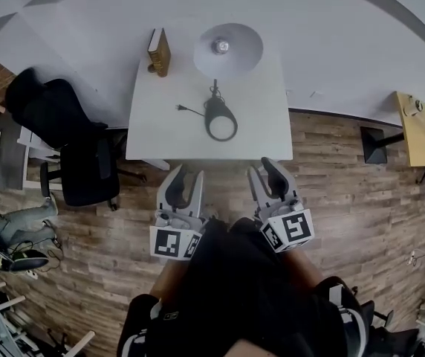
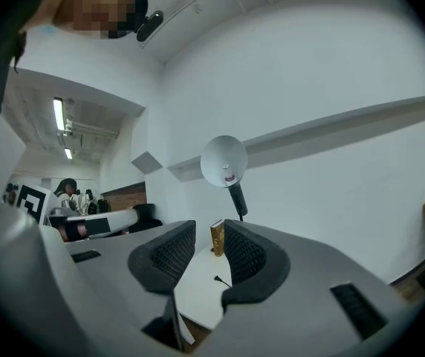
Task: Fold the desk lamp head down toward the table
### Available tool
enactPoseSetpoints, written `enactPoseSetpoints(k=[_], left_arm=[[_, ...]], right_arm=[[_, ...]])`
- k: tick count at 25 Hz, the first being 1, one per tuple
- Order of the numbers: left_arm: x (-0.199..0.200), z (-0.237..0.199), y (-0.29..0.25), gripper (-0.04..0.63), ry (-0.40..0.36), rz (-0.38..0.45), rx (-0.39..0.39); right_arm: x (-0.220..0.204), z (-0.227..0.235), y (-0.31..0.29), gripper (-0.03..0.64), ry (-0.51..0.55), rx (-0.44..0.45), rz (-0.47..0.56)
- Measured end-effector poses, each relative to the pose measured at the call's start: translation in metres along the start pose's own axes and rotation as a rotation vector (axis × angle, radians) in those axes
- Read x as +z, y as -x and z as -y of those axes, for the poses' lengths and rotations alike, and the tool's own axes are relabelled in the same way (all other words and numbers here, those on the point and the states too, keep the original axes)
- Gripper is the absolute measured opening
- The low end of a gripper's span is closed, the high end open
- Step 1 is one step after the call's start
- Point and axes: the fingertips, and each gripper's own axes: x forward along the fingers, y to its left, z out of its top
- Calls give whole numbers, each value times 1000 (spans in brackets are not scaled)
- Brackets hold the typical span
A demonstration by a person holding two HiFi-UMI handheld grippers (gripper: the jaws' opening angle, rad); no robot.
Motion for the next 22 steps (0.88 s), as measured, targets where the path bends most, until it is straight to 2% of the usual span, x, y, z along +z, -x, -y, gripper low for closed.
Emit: enactPoseSetpoints(k=[5, 11, 22], left_arm=[[11, -16, -19, 126, 9, 26, 1], [11, -22, -59, 132, 4, 29, 24], [26, -25, -136, 149, -7, 57, 97]], right_arm=[[7, 6, -26, 133, -28, 8, -3], [19, 35, -55, 133, -22, 34, 14], [52, 81, -114, 133, -26, 169, 52]])
